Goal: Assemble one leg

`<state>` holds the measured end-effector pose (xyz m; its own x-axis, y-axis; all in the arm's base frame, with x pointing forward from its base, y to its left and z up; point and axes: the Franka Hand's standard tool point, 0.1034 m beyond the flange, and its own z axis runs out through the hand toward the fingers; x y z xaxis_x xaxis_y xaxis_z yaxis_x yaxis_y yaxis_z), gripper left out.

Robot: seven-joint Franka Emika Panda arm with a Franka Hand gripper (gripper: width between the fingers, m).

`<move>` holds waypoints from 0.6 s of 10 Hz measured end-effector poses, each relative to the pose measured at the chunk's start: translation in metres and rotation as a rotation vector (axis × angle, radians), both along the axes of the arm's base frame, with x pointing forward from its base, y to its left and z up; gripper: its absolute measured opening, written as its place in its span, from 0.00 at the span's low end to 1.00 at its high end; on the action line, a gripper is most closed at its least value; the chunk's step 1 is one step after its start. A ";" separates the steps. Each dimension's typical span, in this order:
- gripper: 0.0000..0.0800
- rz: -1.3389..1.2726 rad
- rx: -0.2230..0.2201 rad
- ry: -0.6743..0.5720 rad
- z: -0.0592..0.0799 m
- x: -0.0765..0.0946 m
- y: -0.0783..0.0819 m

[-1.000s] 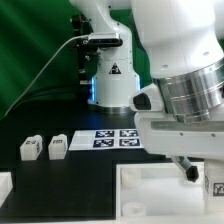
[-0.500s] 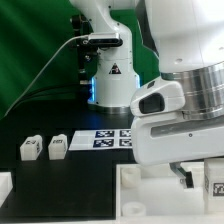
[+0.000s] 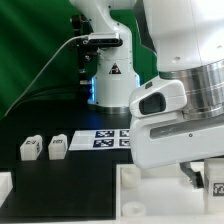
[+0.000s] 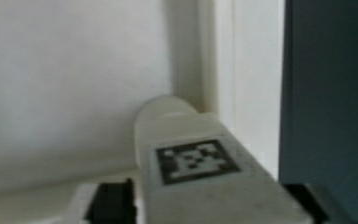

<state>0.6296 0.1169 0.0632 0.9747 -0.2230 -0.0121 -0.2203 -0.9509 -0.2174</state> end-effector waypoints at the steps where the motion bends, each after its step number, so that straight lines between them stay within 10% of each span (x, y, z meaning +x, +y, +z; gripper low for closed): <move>1: 0.37 -0.092 0.000 0.019 0.000 0.000 -0.003; 6: 0.37 -0.835 0.079 0.188 -0.001 0.001 -0.001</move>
Offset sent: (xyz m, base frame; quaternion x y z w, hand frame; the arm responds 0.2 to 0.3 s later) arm 0.0136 0.0124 0.0054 -0.0230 -0.0142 0.3686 0.9292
